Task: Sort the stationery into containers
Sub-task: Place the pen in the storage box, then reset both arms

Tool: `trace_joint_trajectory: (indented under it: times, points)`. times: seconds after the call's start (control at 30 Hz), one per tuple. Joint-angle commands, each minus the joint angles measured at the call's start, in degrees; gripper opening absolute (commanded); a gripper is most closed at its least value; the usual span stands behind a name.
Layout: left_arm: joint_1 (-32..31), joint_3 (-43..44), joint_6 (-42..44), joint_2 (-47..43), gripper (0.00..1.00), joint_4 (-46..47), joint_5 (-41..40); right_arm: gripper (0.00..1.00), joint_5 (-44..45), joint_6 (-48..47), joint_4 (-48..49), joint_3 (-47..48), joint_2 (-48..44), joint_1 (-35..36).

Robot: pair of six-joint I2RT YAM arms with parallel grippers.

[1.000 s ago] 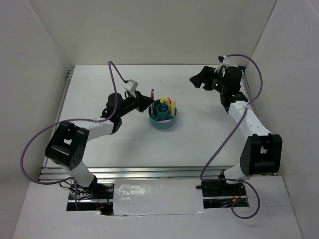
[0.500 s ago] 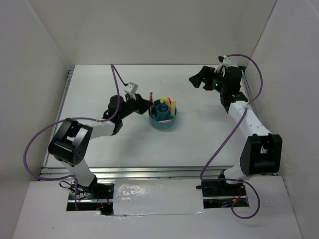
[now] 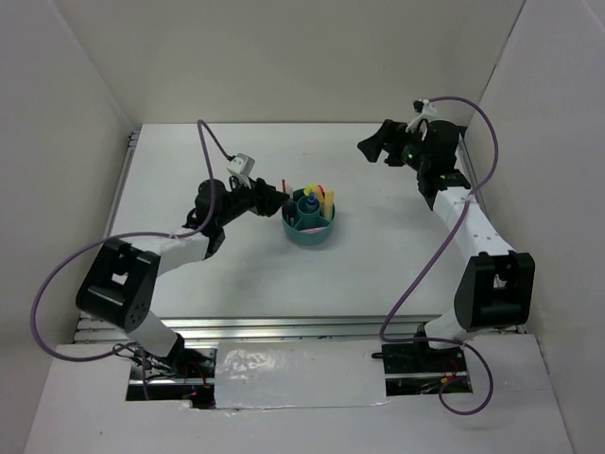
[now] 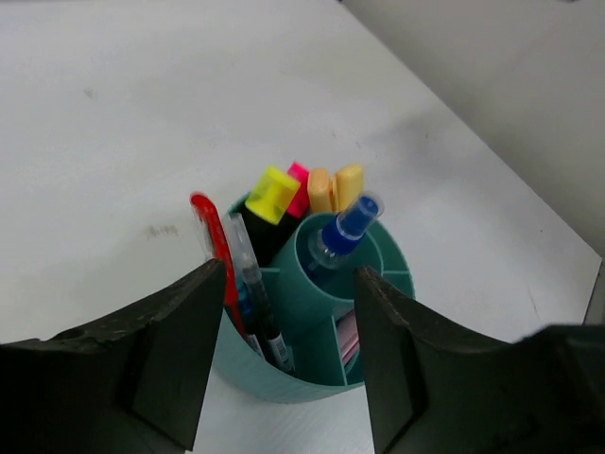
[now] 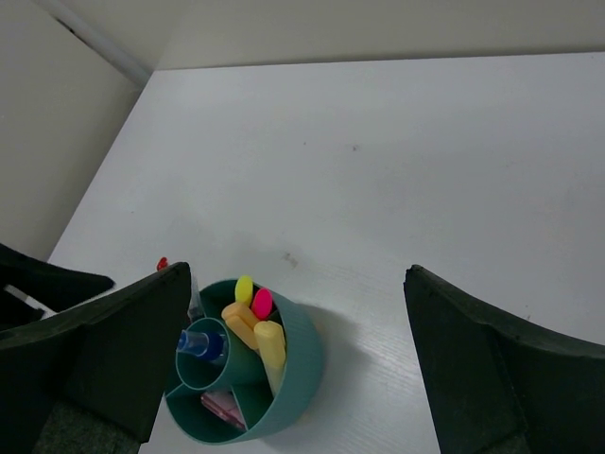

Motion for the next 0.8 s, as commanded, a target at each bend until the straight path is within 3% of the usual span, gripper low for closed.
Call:
trace_joint_trajectory:
  times: [0.0, 0.07, 0.13, 0.2, 0.37, 0.47, 0.57, 0.77]
  points:
    - [2.7, 2.3, 4.5, -8.4, 0.7, -0.4, 1.5, 1.0, 0.3, -1.9, 0.0, 2.7, -0.3, 0.6]
    - [3.6, 5.5, 8.0, -12.7, 0.72, -7.8, 1.1, 1.0, 0.8, -2.9, -0.2, 2.2, -1.0, 0.5]
    - [4.8, 8.4, 10.8, -16.0, 0.81, -19.2, 0.1, 1.0, 1.3, -3.4, -0.4, 1.1, -2.2, 0.0]
    - [6.2, 13.0, 12.4, -17.4, 0.99, -27.5, -2.1, 1.0, 1.6, -4.2, -0.7, -0.2, -2.9, -0.1]
    - [9.8, 30.0, 19.8, -11.4, 0.99, -63.1, -9.0, 1.0, 4.5, -10.0, -3.0, -3.1, -5.4, -1.4]
    - [12.4, 36.6, 19.9, -4.7, 0.99, -75.3, -18.1, 1.0, 7.5, -15.6, -4.1, -5.8, -6.1, -2.3]
    - [16.4, 35.7, 21.1, -1.5, 0.99, -76.5, -21.3, 1.0, 9.0, -18.2, -8.3, -7.7, -5.8, -6.6]
    - [20.4, 30.5, 21.3, 1.1, 0.99, -74.2, -19.3, 1.0, 11.0, -23.0, -7.4, -12.1, -6.2, -9.8]
